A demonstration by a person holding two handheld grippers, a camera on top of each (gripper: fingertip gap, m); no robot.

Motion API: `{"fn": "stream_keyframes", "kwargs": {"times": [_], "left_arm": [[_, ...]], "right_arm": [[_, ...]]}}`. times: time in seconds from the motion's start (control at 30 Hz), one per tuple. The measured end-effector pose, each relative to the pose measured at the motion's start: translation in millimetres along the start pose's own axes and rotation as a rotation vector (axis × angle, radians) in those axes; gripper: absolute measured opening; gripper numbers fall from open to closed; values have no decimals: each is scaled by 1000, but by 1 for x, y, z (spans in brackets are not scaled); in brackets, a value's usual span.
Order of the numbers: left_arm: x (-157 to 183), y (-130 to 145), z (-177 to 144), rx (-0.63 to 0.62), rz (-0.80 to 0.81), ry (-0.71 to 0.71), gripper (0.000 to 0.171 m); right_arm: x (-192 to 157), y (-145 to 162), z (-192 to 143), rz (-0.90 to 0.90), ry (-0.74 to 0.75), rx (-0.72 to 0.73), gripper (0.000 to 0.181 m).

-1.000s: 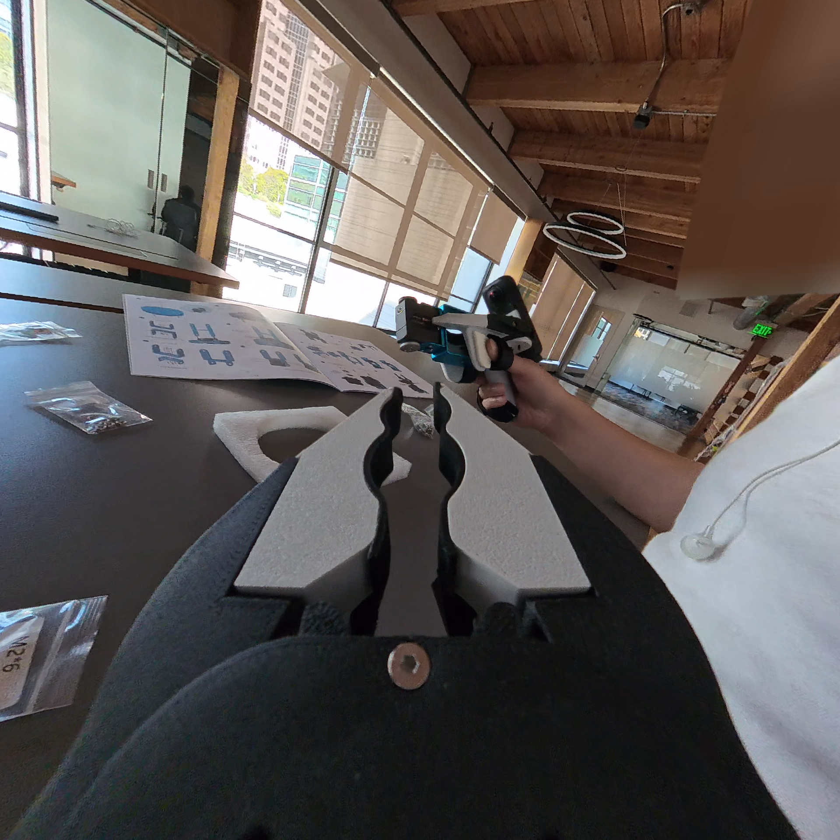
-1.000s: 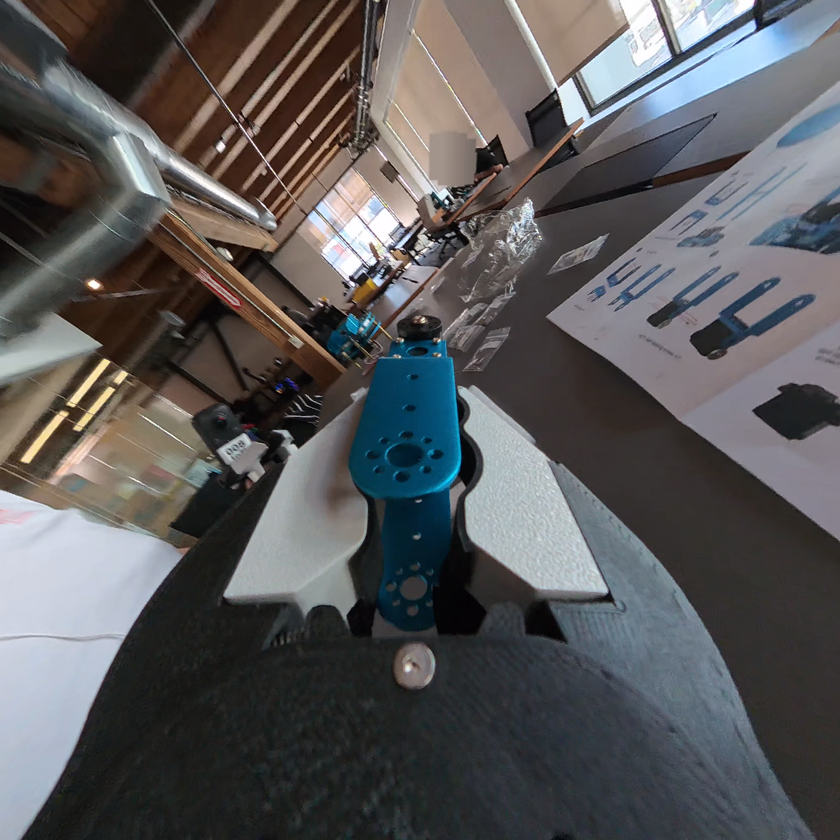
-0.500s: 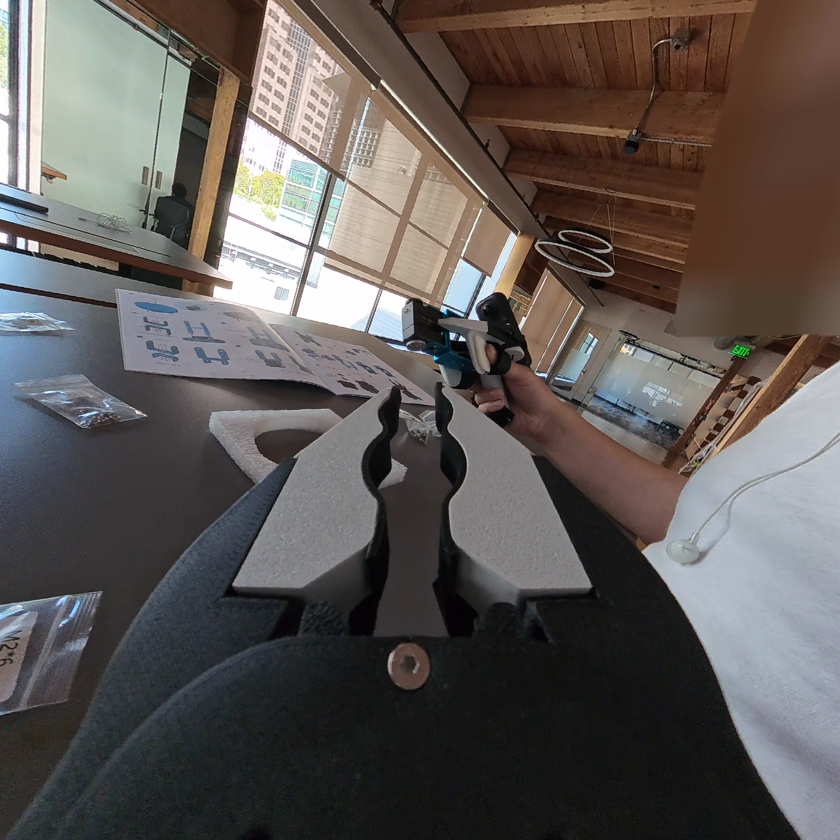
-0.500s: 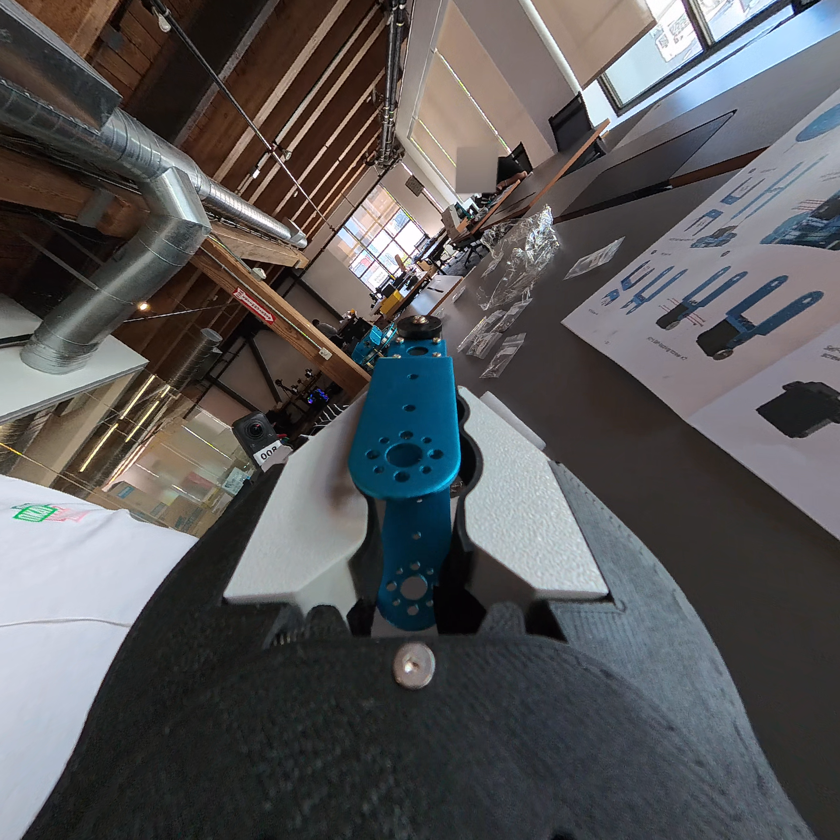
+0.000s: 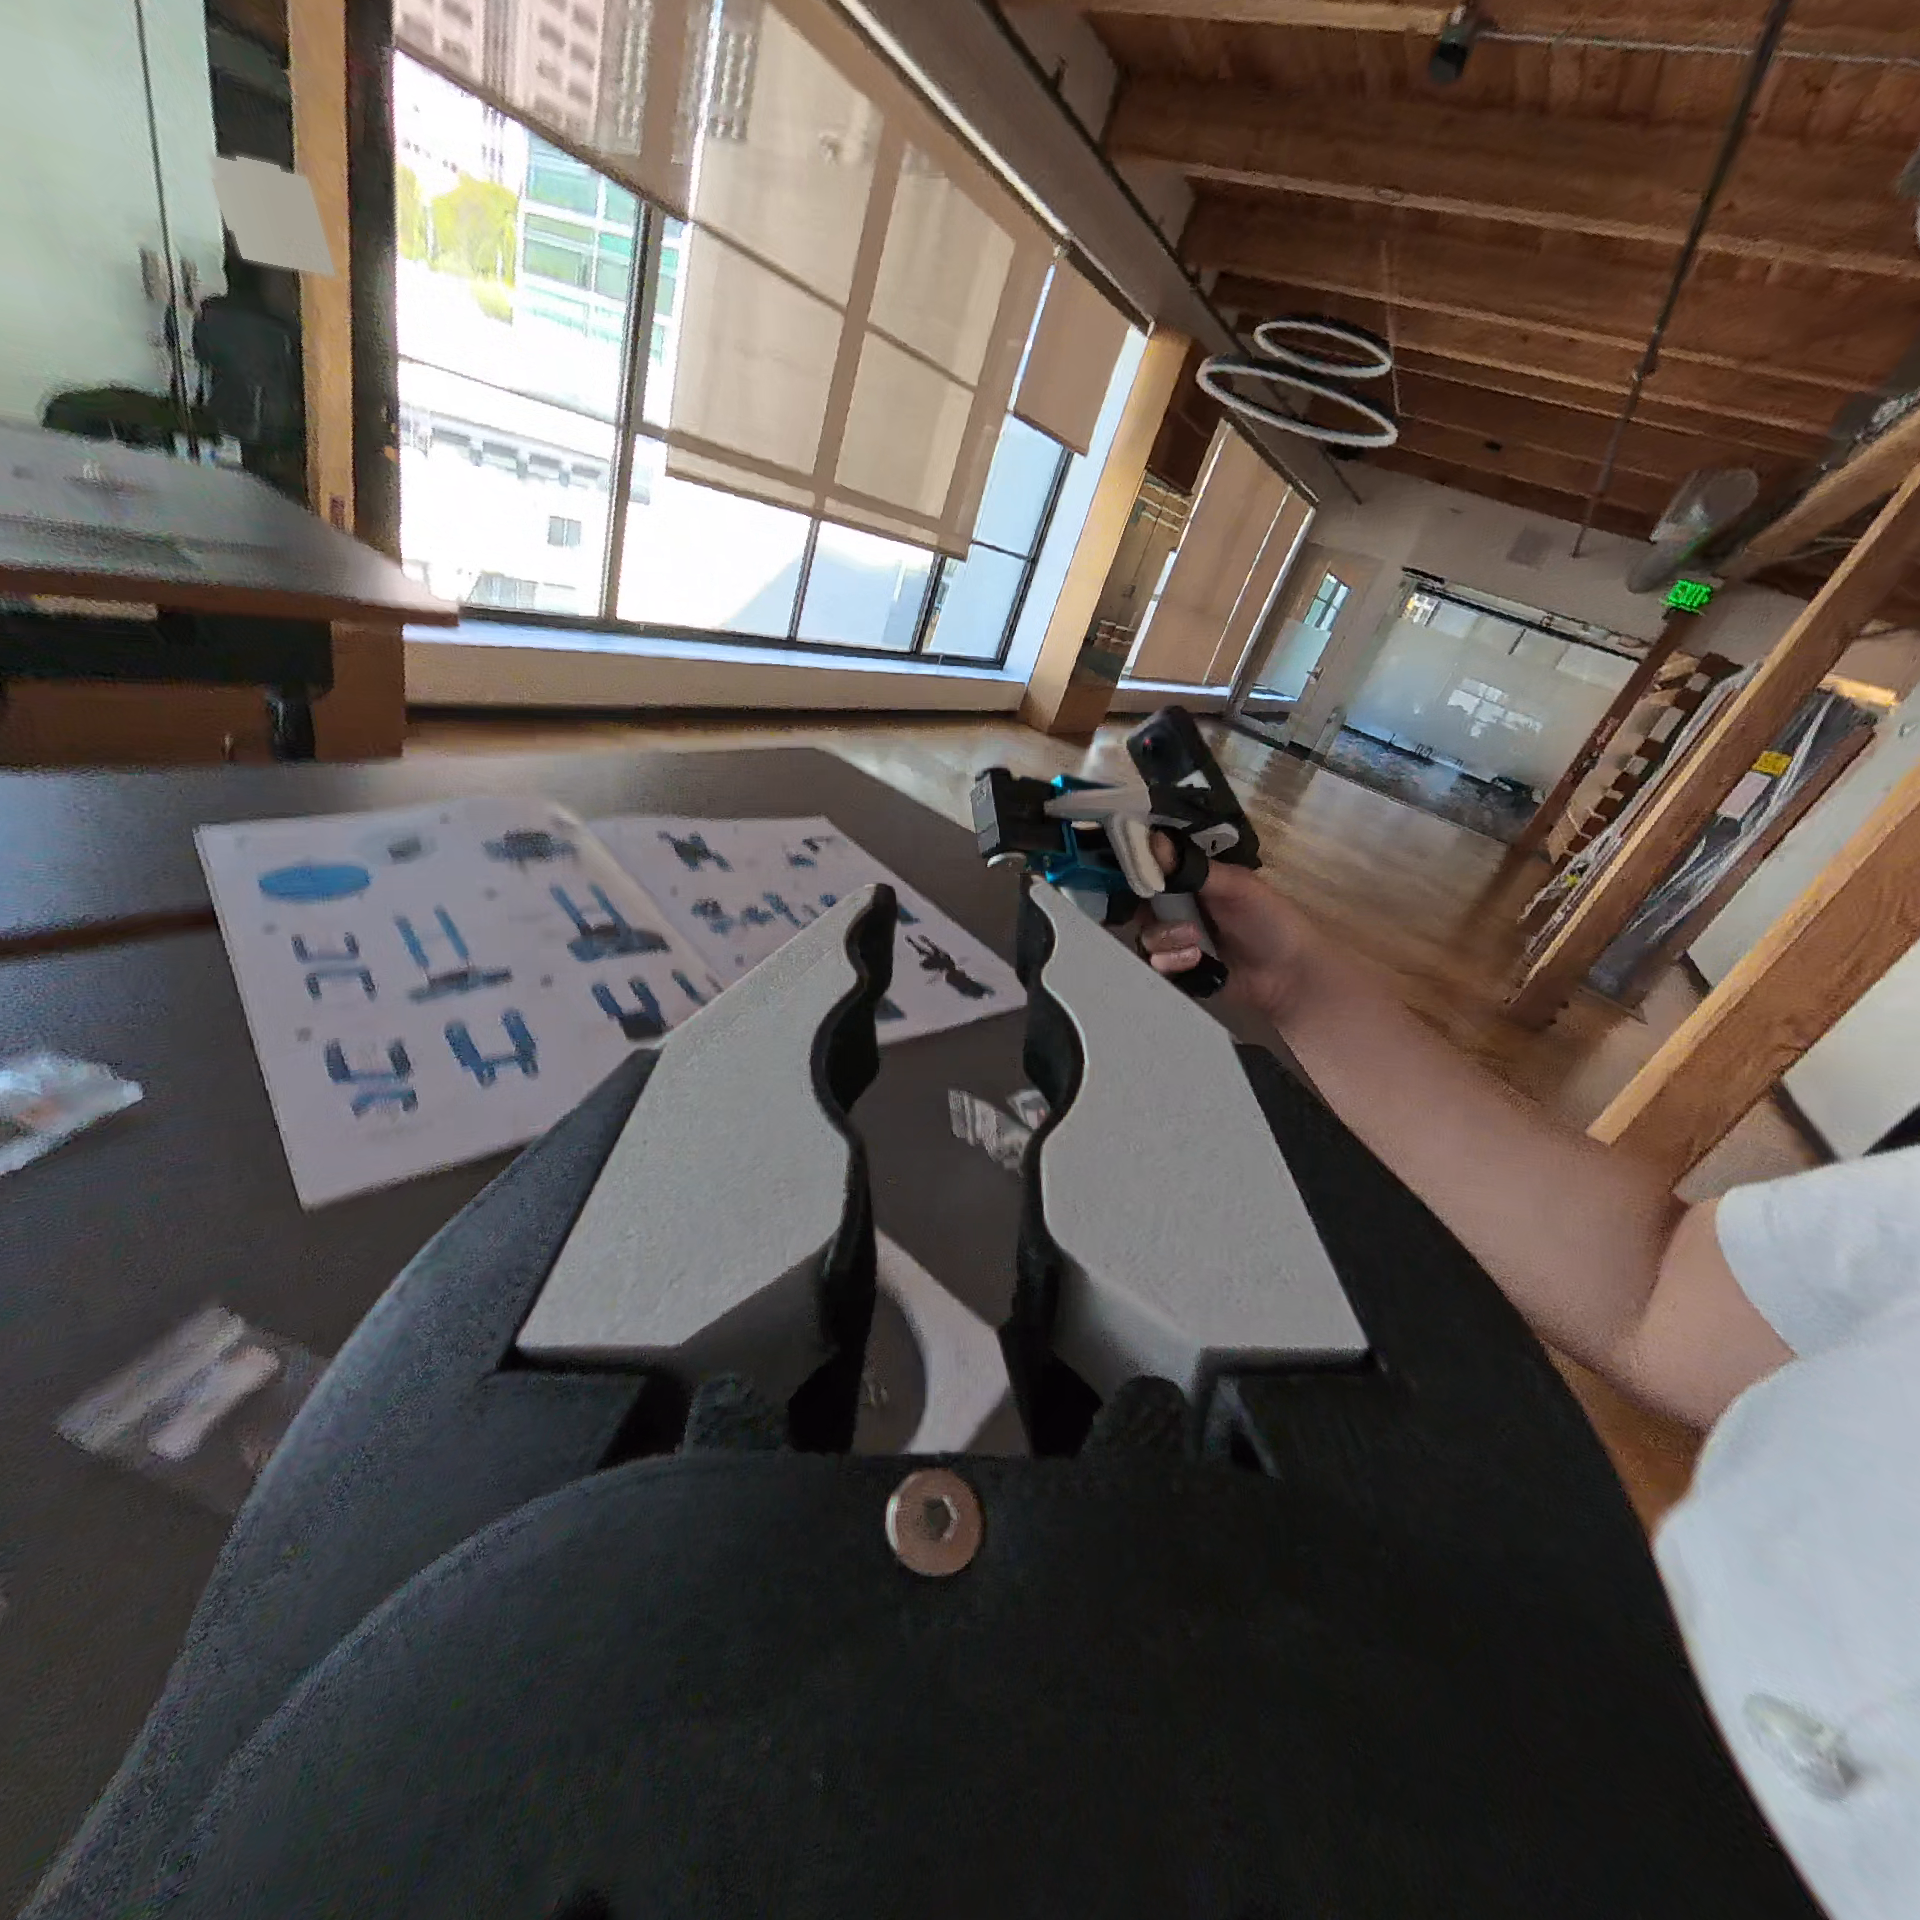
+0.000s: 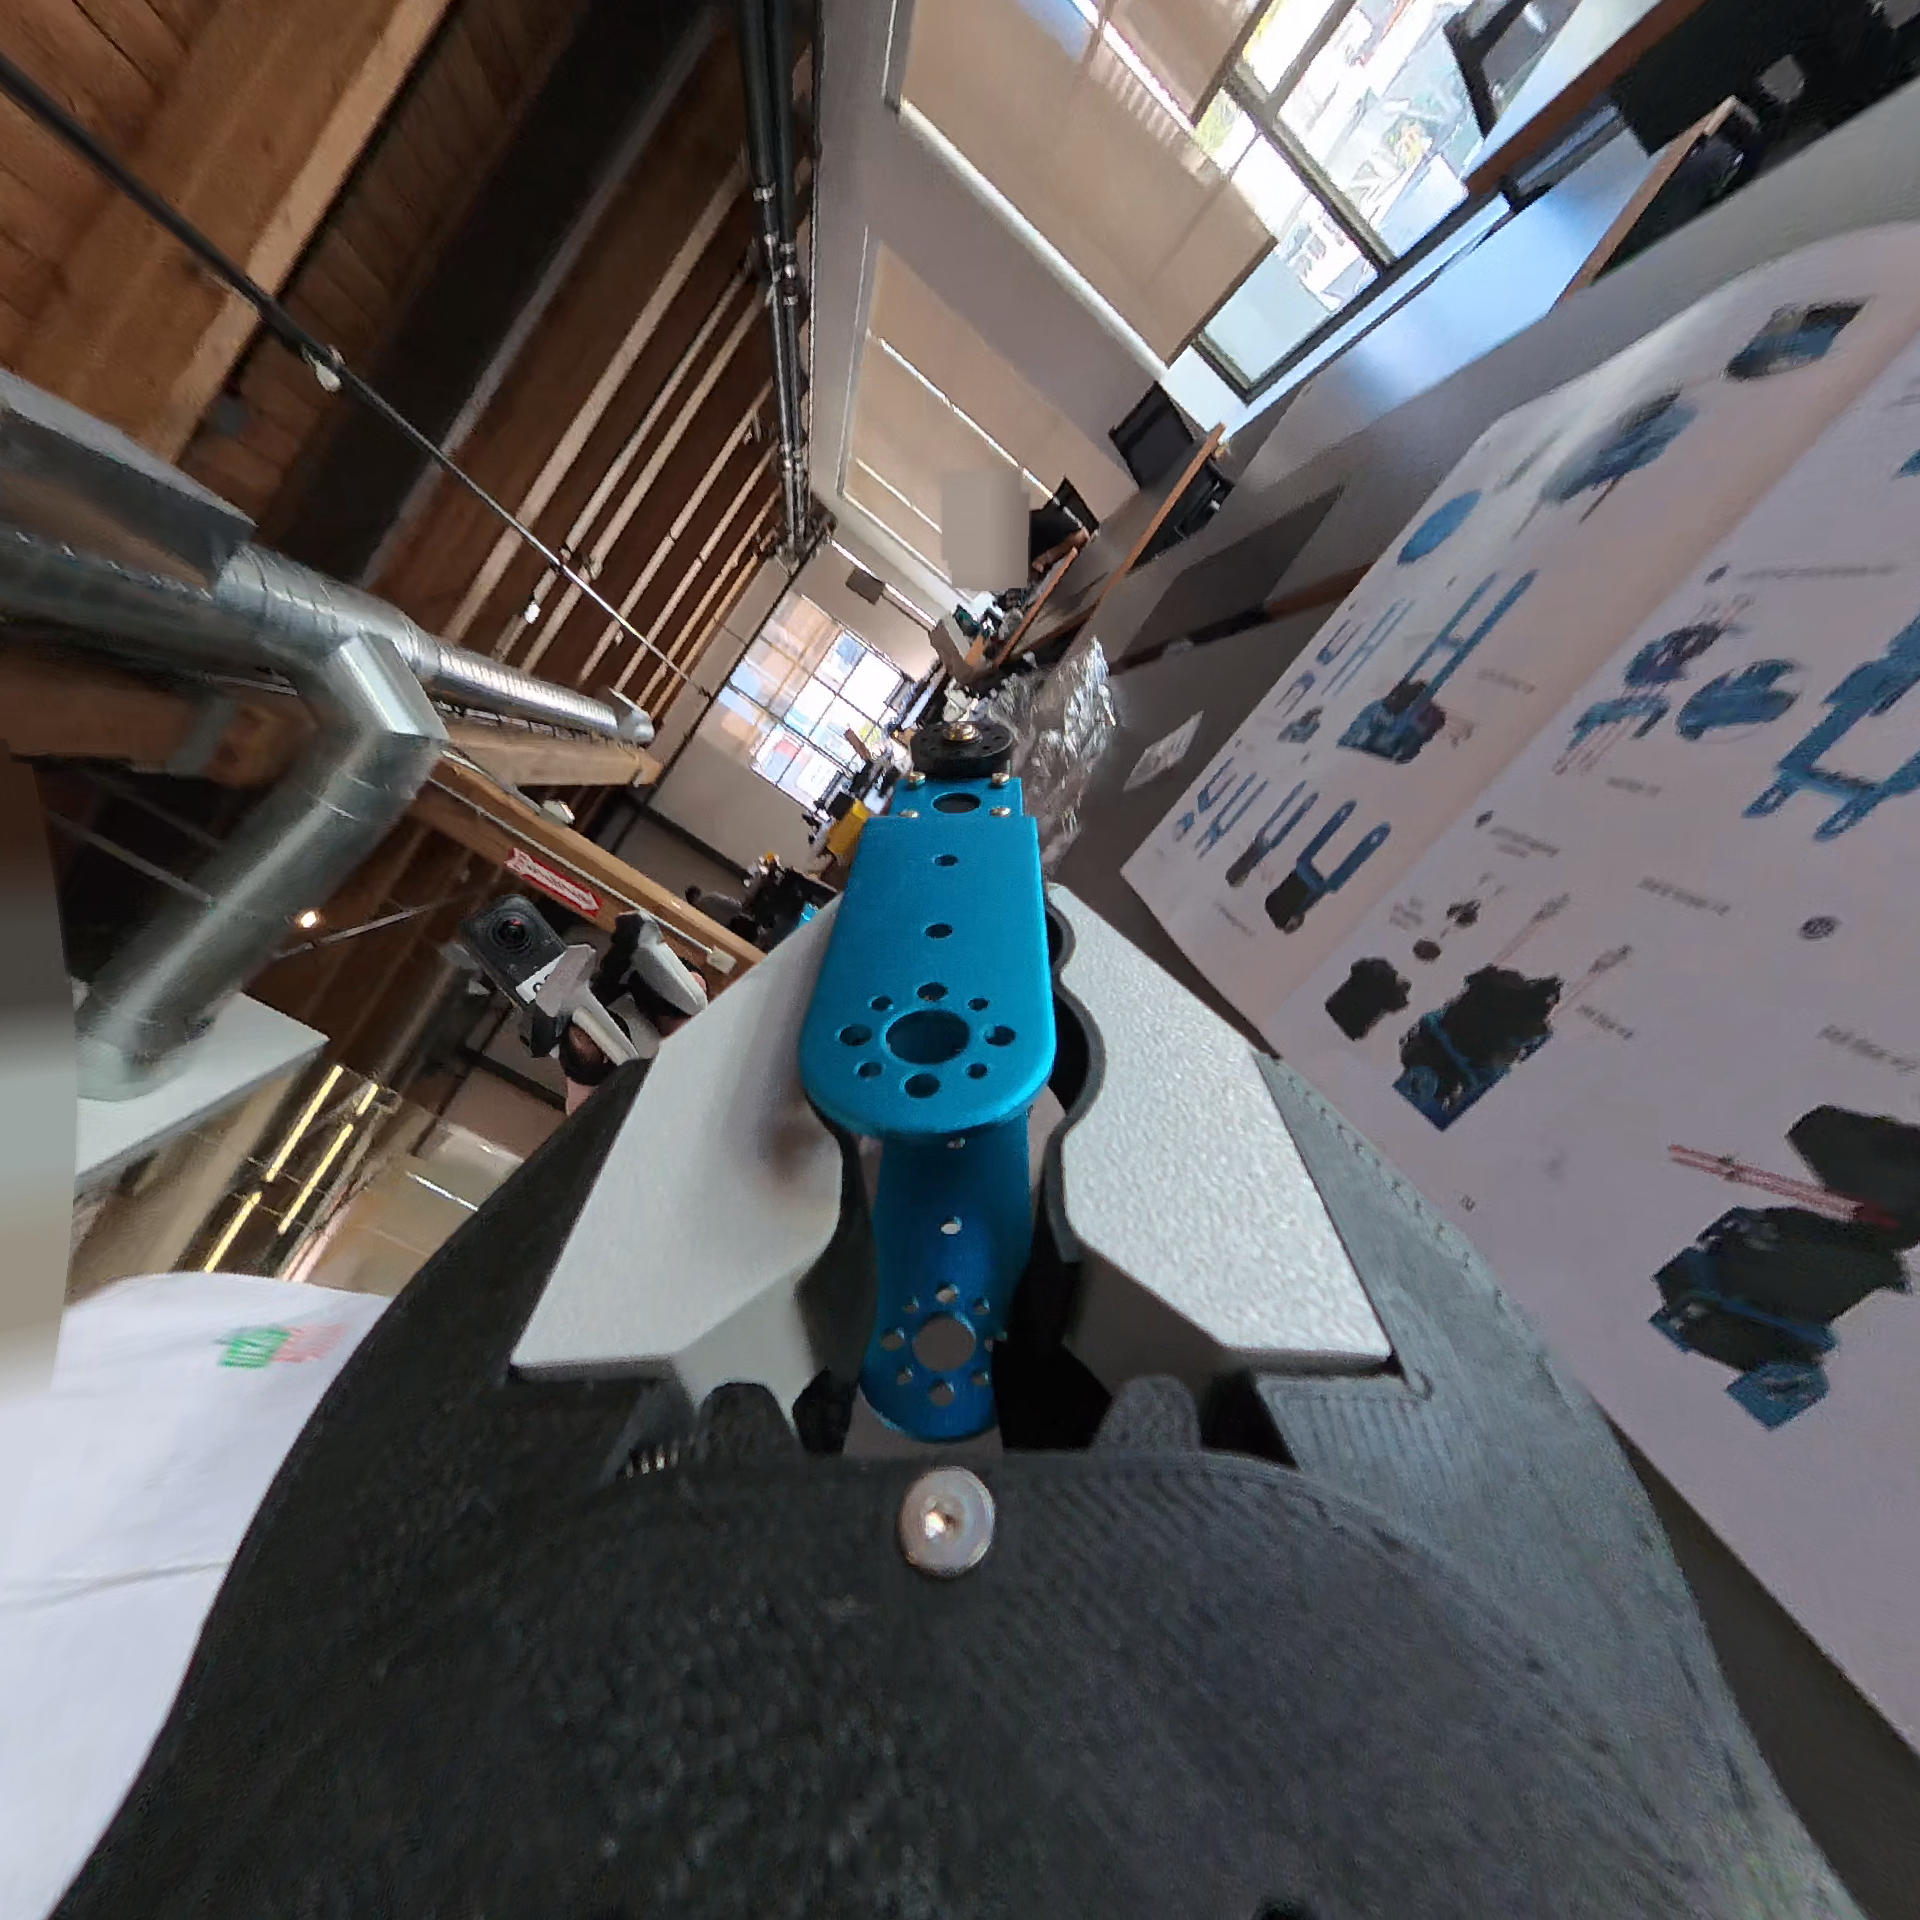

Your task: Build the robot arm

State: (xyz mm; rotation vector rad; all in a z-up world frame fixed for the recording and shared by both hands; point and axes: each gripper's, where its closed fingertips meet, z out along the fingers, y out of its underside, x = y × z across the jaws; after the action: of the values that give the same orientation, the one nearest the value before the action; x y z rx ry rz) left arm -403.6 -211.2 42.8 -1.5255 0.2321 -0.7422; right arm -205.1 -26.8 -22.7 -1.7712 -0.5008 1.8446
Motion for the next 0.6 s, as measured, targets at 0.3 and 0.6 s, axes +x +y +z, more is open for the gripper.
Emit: {"fn": "stream_keyframes", "kwargs": {"times": [0.3,0.6], "left_arm": [[28,-131,67,94,245,28,26],[28,-112,146,-140,137,38,31]], "right_arm": [[-33,-89,-40,-139,253,36,29],[-4,-107,-67,-59,259,144,29]]}}
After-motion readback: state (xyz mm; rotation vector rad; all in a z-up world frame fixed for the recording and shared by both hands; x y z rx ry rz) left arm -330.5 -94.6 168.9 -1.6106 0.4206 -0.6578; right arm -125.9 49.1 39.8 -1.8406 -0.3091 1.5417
